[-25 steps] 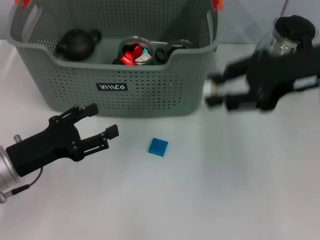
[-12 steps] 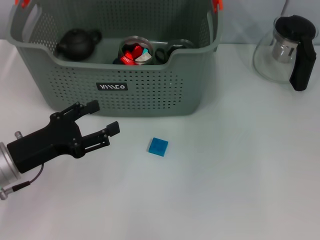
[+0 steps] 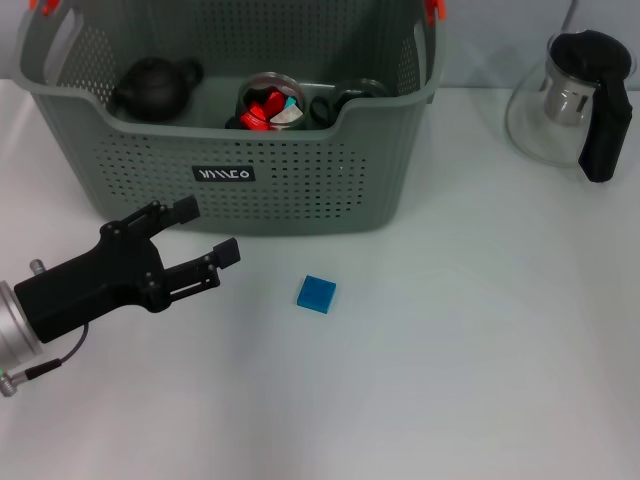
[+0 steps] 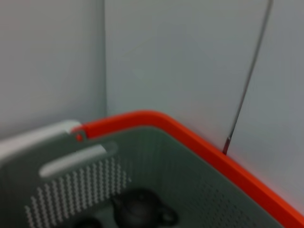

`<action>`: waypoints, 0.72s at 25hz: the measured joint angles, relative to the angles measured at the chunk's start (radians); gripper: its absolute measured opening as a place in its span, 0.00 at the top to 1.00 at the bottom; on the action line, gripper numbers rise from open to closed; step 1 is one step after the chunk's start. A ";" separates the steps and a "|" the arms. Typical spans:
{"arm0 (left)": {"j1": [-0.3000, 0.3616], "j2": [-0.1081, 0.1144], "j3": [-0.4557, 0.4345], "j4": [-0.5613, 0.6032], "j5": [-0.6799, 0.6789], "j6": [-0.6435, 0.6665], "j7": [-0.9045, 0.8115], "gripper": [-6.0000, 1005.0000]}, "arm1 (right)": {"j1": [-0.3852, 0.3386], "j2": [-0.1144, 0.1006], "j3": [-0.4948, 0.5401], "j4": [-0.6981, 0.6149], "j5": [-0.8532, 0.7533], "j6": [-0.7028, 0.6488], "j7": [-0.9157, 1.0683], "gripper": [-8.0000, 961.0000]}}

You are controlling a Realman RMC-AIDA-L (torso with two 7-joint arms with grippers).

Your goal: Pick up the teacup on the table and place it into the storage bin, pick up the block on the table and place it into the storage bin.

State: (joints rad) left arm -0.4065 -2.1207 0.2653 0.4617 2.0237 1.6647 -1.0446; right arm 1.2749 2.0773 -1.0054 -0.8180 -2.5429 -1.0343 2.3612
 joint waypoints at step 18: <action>0.003 -0.005 0.000 -0.009 -0.016 -0.001 0.000 0.13 | 0.065 0.024 -0.223 0.377 0.063 0.352 -0.053 0.52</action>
State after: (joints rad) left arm -0.4031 -2.1261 0.2653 0.4531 2.0079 1.6639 -1.0447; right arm 1.3403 2.1016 -1.2289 -0.4412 -2.4798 -0.6820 2.3078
